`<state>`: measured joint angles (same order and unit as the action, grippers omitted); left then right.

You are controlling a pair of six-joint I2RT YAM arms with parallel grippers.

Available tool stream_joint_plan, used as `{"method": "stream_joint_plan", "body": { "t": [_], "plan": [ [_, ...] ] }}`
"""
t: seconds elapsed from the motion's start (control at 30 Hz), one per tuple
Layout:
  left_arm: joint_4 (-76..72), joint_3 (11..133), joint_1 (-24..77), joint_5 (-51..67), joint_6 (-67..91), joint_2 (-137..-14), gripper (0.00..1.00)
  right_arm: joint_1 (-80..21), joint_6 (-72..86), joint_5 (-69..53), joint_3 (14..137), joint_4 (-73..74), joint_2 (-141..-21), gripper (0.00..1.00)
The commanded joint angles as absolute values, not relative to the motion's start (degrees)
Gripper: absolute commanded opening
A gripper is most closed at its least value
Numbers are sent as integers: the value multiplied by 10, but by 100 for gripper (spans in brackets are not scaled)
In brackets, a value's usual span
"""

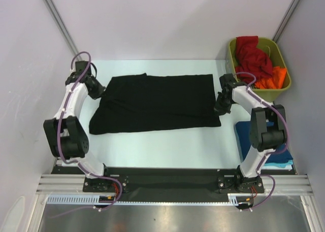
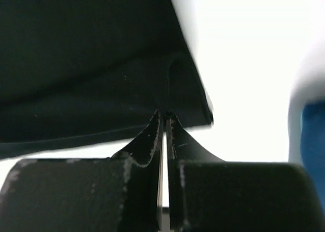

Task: Fold and stack the t-shirts
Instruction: Flatten the tshirt out

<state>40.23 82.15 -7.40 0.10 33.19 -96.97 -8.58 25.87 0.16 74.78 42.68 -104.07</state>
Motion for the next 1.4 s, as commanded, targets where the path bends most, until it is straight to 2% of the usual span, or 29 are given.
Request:
{"method": "stream_joint_plan", "body": {
  "t": [0.0,0.17,0.33,0.6,0.77,1.0,1.37],
  "plan": [
    [456,799,-70,-71,373,-876,0,-95,259,-17,712,472,-963,0],
    [545,680,-71,-176,495,-769,0,-105,266,-24,621,475,-887,0],
    [633,579,-84,-182,564,-689,0,-105,272,-42,538,478,-809,0],
    [721,531,-117,-232,610,-554,0,-104,286,-53,438,483,-731,0],
    [784,513,-121,-253,657,-505,0,-106,299,-77,438,511,-747,0],
    [796,466,-143,-238,680,-439,2,-106,292,-118,430,547,-737,0],
    [816,448,-144,-201,701,-429,4,-98,292,-88,445,599,-727,0]
  ]
}}
